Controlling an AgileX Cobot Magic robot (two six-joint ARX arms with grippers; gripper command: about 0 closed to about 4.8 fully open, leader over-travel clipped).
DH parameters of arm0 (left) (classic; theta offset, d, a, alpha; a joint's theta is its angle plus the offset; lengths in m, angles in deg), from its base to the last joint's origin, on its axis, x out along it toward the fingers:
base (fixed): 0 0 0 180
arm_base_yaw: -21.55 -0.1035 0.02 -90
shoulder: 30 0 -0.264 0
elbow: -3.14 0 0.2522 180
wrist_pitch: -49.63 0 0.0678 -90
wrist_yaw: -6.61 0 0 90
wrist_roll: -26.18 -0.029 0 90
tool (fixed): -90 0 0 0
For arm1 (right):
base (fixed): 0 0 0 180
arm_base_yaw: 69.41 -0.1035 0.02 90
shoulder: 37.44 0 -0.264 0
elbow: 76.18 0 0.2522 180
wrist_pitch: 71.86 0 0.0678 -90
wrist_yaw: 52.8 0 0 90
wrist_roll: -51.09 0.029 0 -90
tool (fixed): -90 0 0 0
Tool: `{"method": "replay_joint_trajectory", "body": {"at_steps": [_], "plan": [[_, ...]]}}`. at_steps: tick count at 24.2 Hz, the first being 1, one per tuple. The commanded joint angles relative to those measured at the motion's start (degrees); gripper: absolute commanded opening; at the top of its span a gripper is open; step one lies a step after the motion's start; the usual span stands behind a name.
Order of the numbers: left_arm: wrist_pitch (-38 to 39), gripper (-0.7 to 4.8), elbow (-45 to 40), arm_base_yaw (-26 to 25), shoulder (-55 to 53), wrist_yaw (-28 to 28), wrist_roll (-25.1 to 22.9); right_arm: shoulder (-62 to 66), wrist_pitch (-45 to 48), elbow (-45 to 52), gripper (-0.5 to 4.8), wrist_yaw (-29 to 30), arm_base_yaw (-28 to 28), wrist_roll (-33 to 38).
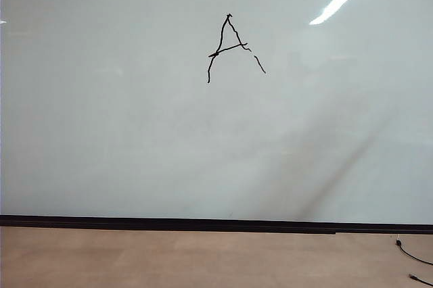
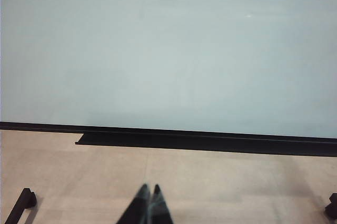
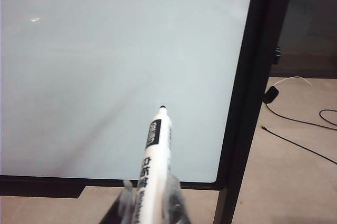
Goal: Pick up the pen on the shelf to the right of the whiteboard and write the letter A.
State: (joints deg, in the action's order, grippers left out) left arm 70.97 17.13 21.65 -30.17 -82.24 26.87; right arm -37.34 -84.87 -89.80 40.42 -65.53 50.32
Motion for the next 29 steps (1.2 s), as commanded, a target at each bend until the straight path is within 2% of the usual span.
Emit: {"method": "replay_joint_trajectory", "body": {"at_steps": [1, 7, 29], "plan": [[-0.3, -0.04, 0.2, 0.0, 0.0, 0.2, -0.2, 0.0, 0.5, -0.2, -0.05, -0.6, 0.6, 0.5], [-0.3, -0.04, 0.2, 0.0, 0.0, 0.2, -0.2, 0.0, -1.4, -0.2, -0.03, 4.6, 0.6, 0.6], [-0.3, -0.05, 0.2, 0.0, 0.0, 0.2, -0.2, 0.0, -2.5, -0.2, -0.03, 4.4, 0.6, 0.6]]}}
